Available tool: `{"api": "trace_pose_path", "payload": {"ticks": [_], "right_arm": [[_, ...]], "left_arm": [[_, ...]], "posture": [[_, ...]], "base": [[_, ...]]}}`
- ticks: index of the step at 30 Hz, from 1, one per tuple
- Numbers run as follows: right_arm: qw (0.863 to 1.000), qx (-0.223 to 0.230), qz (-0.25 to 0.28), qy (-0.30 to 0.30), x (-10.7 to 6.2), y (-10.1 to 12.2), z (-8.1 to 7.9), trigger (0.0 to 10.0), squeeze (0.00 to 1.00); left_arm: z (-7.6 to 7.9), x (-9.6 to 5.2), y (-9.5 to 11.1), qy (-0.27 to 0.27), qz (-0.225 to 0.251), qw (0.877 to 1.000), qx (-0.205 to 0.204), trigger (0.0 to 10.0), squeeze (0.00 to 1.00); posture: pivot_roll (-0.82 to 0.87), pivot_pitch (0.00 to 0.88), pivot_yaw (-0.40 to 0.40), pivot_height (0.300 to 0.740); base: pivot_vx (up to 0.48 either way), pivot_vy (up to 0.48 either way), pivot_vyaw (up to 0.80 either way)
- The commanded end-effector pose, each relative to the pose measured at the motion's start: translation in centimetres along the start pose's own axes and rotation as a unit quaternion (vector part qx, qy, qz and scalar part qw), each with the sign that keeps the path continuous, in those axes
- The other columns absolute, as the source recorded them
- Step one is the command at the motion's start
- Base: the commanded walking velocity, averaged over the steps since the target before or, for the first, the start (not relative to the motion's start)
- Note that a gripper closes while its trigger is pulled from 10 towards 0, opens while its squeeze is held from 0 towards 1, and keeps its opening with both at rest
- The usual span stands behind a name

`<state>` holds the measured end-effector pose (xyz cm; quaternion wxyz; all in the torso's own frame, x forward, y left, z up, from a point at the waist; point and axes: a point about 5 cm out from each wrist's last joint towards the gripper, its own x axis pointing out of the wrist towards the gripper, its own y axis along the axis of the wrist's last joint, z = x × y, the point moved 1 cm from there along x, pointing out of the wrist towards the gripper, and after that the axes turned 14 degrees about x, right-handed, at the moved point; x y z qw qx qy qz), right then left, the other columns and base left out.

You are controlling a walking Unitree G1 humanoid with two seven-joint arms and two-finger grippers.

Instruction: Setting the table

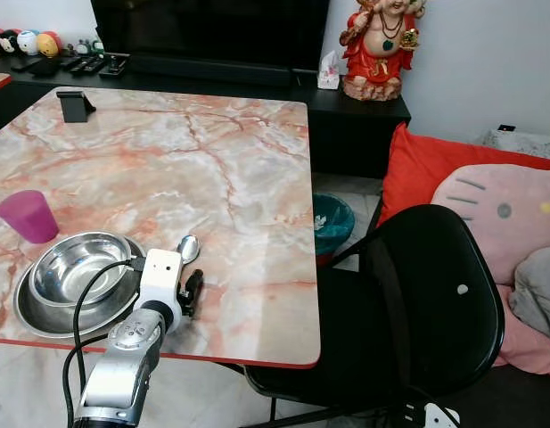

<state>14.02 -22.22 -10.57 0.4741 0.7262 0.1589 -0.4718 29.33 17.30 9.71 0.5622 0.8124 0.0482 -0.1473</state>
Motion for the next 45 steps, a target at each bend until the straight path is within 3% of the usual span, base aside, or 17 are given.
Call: {"api": "trace_pose_path", "payload": {"ticks": [1, 7, 15, 17, 20, 22, 30, 45], "right_arm": [[1.000, 0.004, 0.003, -0.002, 0.0, 0.2, 0.2, 10.0, 0.00], [1.000, 0.003, 0.003, -0.001, 0.0, 0.2, 0.2, 10.0, 0.00], [1.000, 0.003, 0.003, -0.001, 0.0, 0.2, 0.2, 10.0, 0.00], [1.000, 0.002, 0.003, -0.001, 0.0, 0.2, 0.2, 10.0, 0.00], [1.000, 0.002, 0.003, 0.000, 0.0, 0.1, 0.2, 10.0, 0.00], [1.000, 0.000, 0.002, -0.001, 0.0, 0.0, 0.3, 10.0, 0.00], [1.000, -0.001, 0.000, -0.003, -0.1, -0.1, 0.3, 10.0, 0.00], [1.000, 0.001, 0.001, -0.001, -0.1, -0.1, 0.2, 10.0, 0.00]], "left_arm": [[-0.1, 0.0, 1.7, 0.005, 0.036, 0.999, -0.004, 10.0, 0.00], [-0.5, 0.1, 3.8, 0.019, 0.087, 0.996, 0.014, 10.0, 0.00], [-0.3, -0.3, 4.2, 0.024, 0.114, 0.993, 0.026, 10.0, 0.00], [-0.3, -0.7, 4.6, 0.036, 0.146, 0.988, 0.023, 10.0, 0.00], [-0.3, -0.8, 4.7, 0.040, 0.157, 0.986, 0.025, 10.0, 0.00], [0.1, -1.1, 4.7, 0.040, 0.175, 0.982, 0.059, 10.0, 0.00], [0.3, -1.2, 5.4, 0.064, 0.212, 0.972, 0.086, 10.0, 0.00], [0.4, -1.1, 6.2, 0.064, 0.233, 0.968, 0.071, 10.0, 0.00]], "posture": [[0.09, 0.000, -0.074, 0.740], [0.09, 0.000, -0.076, 0.740], [0.09, 0.000, -0.074, 0.740], [0.09, 0.000, -0.073, 0.740], [0.09, 0.000, -0.073, 0.740], [0.10, 0.000, -0.082, 0.740], [0.09, 0.000, -0.073, 0.740], [0.08, 0.000, -0.066, 0.740]], "base": [[0.000, 0.000, 0.00], [0.000, 0.000, 0.00], [0.000, 0.000, 0.00], [0.000, 0.000, 0.00], [0.000, 0.000, 0.00], [0.000, 0.000, 0.00], [0.000, 0.000, 0.00], [0.000, 0.000, 0.00]]}}
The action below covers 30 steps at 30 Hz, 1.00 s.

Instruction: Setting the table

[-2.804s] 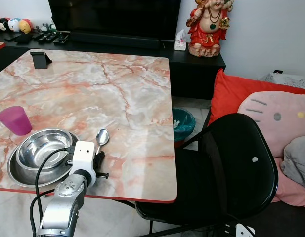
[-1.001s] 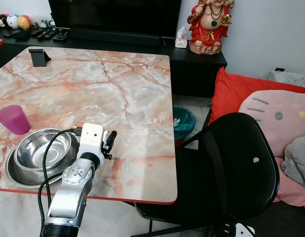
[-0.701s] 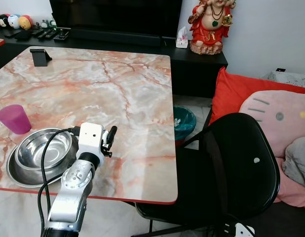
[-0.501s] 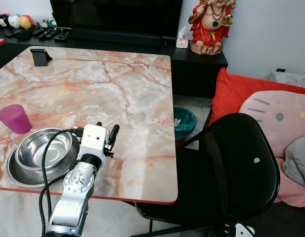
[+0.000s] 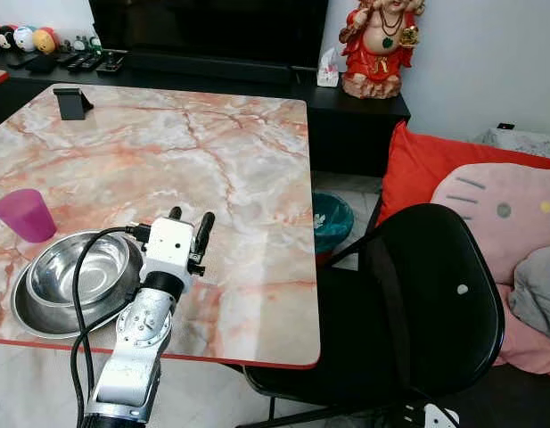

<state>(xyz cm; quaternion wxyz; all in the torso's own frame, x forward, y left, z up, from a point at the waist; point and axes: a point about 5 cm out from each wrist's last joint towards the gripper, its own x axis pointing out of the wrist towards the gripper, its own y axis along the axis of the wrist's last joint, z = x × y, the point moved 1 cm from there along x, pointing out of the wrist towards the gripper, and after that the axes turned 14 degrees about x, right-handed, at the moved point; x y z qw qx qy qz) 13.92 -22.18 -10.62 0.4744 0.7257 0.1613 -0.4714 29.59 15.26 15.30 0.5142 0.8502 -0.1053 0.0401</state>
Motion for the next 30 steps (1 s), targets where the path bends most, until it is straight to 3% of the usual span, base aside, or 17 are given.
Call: {"api": "trace_pose_path", "payload": {"ticks": [1, 12, 30], "right_arm": [[1.000, 0.003, 0.003, -0.003, -0.03, 0.01, 0.16, 10.0, 0.00], [1.000, 0.002, 0.004, -0.003, 0.02, 0.20, 0.14, 10.0, 0.00], [1.000, 0.002, 0.006, -0.003, 0.07, 0.41, 0.09, 10.0, 0.00]], "left_arm": [[0.36, 0.26, 0.33, -0.008, 0.009, 1.000, -0.006, 10.0, 0.00], [0.32, 0.41, 0.25, -0.007, 0.005, 1.000, -0.010, 10.0, 0.00], [0.14, 0.42, 0.21, 0.004, 0.001, 1.000, -0.016, 10.0, 0.00]], "posture": [[0.08, 0.000, -0.066, 0.740], [0.09, 0.000, -0.070, 0.740], [0.09, 0.000, -0.076, 0.740]], "base": [[0.000, 0.000, 0.00], [0.000, 0.000, 0.00], [0.000, 0.331, 0.00]]}}
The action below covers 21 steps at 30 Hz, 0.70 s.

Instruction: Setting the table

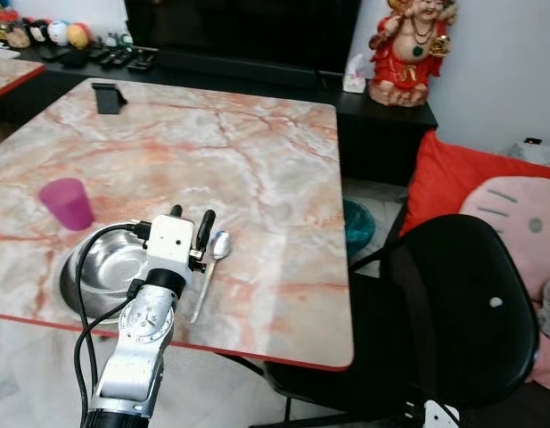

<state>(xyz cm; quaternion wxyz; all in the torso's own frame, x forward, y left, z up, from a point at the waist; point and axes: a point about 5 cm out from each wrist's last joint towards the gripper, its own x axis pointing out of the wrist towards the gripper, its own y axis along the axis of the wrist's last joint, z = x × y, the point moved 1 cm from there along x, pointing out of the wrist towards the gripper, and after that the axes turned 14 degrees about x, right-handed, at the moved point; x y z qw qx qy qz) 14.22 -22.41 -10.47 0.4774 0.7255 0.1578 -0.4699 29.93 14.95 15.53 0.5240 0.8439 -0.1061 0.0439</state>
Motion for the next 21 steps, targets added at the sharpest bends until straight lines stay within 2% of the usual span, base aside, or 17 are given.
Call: {"api": "trace_pose_path", "payload": {"ticks": [1, 21], "right_arm": [[1.000, 0.003, 0.001, -0.002, 0.00, 0.03, 0.07, 10.0, 0.00], [1.000, 0.002, 0.000, -0.001, -0.01, -0.03, 0.00, 10.0, 0.00]], "left_arm": [[0.02, 0.01, -0.04, -0.001, -0.001, 1.000, -0.004, 10.0, 0.00], [0.09, 0.18, 0.14, -0.001, 0.002, 1.000, -0.005, 10.0, 0.00]], "posture": [[0.09, 0.000, -0.076, 0.740], [0.09, 0.000, -0.071, 0.740]], "base": [[0.000, 0.446, 0.00], [0.000, 0.444, 0.00]]}}
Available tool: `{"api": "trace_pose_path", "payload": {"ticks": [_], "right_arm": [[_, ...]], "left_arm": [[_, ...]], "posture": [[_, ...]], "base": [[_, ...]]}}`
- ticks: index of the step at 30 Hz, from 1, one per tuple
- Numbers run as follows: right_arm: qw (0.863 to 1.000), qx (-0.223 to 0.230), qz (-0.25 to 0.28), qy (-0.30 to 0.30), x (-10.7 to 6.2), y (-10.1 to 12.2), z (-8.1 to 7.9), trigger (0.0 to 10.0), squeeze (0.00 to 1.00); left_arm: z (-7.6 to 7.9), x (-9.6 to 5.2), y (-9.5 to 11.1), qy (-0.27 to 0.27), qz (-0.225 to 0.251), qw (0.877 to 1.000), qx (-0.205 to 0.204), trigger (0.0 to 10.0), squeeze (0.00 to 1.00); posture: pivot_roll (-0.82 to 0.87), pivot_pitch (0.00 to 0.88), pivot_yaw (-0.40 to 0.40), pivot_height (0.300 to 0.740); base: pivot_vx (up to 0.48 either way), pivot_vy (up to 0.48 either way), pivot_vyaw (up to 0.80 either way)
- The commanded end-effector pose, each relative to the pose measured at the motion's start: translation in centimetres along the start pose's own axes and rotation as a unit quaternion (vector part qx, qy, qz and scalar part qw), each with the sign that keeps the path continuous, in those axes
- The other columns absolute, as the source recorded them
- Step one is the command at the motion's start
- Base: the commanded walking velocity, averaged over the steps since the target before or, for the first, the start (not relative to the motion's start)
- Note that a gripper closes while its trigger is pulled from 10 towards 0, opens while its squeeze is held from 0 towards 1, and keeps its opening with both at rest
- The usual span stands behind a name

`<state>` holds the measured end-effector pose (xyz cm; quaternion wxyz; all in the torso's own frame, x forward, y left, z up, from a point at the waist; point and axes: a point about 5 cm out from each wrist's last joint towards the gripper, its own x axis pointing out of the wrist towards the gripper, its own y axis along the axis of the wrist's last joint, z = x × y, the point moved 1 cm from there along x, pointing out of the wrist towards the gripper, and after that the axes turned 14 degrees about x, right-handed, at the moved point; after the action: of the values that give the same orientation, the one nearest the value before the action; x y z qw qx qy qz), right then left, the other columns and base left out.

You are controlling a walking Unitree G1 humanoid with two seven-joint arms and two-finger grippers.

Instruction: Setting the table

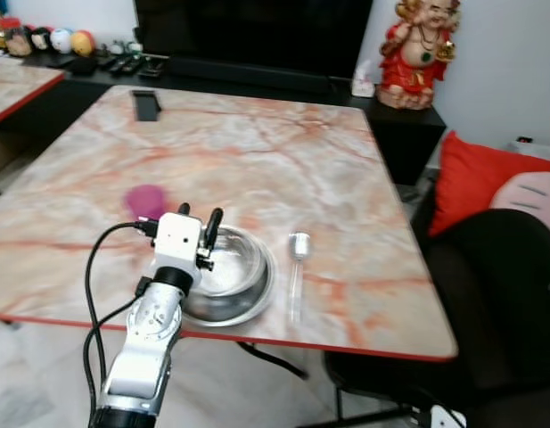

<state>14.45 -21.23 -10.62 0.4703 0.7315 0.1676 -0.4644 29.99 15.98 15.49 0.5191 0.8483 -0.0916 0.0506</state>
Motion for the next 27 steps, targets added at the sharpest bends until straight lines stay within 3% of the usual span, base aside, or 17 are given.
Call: {"api": "trace_pose_path", "payload": {"ticks": [1, 27], "right_arm": [[1.000, 0.000, 0.007, -0.013, -0.03, 0.48, 1.09, 10.0, 0.00], [1.000, -0.008, 0.006, -0.010, -0.03, 0.56, 1.19, 10.0, 0.00]], "left_arm": [[1.00, 0.27, 0.69, -0.013, 0.011, 1.000, -0.013, 10.0, 0.00], [0.84, 0.18, 0.58, -0.002, 0.007, 1.000, -0.019, 10.0, 0.00]], "posture": [[0.09, 0.000, -0.072, 0.740], [0.10, 0.000, -0.083, 0.740]], "base": [[0.000, 0.439, 0.00], [0.000, 0.438, 0.00]]}}
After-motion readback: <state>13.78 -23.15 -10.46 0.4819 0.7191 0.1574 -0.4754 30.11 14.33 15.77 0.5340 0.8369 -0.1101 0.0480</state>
